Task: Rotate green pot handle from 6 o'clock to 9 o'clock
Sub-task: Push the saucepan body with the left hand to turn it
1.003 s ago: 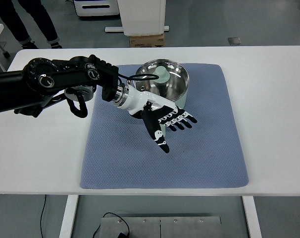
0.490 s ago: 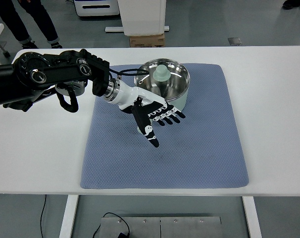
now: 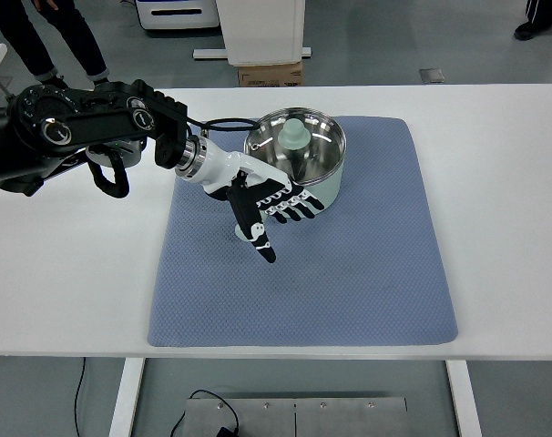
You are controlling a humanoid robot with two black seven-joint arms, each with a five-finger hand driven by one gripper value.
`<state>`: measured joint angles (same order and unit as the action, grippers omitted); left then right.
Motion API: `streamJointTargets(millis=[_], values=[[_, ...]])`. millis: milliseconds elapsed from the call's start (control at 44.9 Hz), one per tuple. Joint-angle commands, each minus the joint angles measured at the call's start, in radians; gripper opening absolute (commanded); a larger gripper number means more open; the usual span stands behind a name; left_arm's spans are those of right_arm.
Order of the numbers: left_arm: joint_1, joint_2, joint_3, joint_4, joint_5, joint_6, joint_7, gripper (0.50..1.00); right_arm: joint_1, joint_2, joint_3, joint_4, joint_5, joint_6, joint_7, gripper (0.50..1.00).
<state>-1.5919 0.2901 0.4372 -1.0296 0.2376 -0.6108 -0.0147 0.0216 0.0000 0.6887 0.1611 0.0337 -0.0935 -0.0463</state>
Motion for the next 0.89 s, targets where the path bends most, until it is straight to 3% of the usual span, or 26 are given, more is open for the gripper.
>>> streamJointTargets(millis=[0, 869], values=[[-0.003, 0.001, 0.005, 0.000, 0.009, 0.000, 0.010, 1.000, 0.000, 0.000, 0.000, 0.000, 0.000, 0.000, 0.000, 1.000], [-0.023, 0.067, 0.041, 0.003, 0.112, 0.000, 0.012, 1.000, 0.000, 0.000, 0.000, 0.000, 0.000, 0.000, 0.000, 1.000]])
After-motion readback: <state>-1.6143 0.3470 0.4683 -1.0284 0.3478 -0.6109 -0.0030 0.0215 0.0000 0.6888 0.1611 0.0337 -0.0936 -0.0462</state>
